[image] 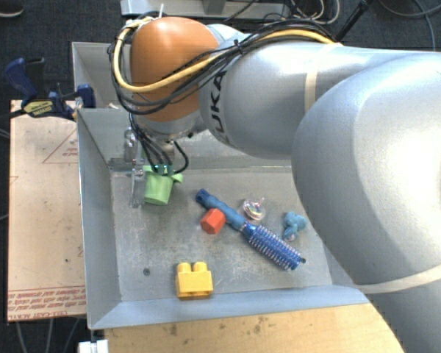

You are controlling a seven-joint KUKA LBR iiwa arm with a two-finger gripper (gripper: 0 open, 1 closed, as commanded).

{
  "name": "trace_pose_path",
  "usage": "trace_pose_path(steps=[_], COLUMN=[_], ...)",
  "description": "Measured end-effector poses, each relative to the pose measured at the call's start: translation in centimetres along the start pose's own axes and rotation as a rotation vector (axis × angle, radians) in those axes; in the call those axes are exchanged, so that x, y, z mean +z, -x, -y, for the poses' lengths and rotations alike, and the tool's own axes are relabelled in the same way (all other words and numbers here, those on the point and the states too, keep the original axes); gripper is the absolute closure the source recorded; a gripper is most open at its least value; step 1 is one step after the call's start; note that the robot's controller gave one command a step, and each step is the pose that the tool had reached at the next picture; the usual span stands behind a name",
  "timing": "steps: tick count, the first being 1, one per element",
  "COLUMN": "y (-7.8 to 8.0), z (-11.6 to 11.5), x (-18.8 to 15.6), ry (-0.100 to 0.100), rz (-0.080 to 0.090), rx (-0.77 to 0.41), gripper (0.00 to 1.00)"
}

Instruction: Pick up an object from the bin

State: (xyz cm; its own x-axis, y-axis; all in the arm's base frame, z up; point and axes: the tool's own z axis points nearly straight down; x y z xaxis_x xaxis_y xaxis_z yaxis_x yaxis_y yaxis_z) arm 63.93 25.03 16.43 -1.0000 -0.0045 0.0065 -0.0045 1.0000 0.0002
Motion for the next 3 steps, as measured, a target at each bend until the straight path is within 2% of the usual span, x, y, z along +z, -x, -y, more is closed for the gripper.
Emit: trace_pose_path(steps=[1, 2, 3], y=[-3.4, -1.1, -6.4], z=[8.1, 14.2, 20.1], x=[3.2, 9.8, 7.7], ry=[-0.002, -0.001, -0.002], rz=[0.004, 0.005, 0.006], rx=[0.137, 0.212, 0.038], gripper=[0.00, 0.00, 0.00])
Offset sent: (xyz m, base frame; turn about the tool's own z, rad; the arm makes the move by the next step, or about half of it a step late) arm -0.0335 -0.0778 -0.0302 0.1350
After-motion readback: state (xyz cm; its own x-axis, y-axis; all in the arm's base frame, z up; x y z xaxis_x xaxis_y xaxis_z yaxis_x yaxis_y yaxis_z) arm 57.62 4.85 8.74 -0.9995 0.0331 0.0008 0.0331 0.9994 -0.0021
